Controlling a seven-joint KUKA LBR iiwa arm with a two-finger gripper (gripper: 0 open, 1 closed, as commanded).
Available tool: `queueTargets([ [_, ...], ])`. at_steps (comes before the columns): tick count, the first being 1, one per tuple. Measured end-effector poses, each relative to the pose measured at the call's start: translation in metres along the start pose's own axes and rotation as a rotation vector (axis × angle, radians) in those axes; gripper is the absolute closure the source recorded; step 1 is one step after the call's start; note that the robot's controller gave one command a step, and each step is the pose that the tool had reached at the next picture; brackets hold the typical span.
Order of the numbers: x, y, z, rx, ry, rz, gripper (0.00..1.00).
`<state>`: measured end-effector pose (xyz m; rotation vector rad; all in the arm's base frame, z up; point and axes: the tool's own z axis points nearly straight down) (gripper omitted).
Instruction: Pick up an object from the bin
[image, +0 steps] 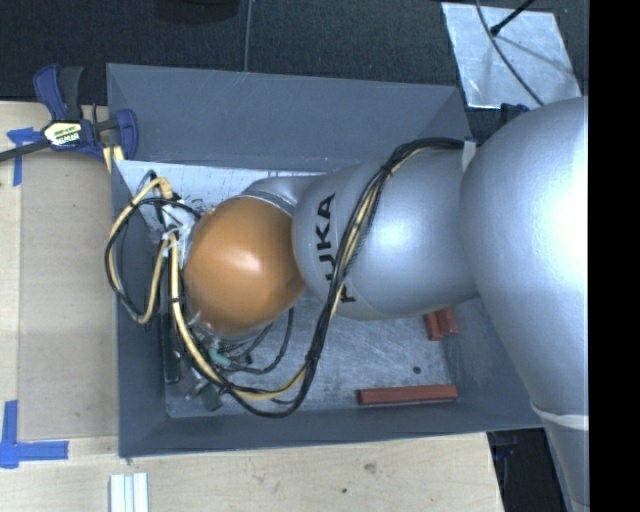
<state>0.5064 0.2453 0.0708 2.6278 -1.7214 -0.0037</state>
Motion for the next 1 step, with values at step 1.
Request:
queueTargets([
  [1,-0.0003,-0.0017,-0.054,0.008,0.0,0.002,1.0],
])
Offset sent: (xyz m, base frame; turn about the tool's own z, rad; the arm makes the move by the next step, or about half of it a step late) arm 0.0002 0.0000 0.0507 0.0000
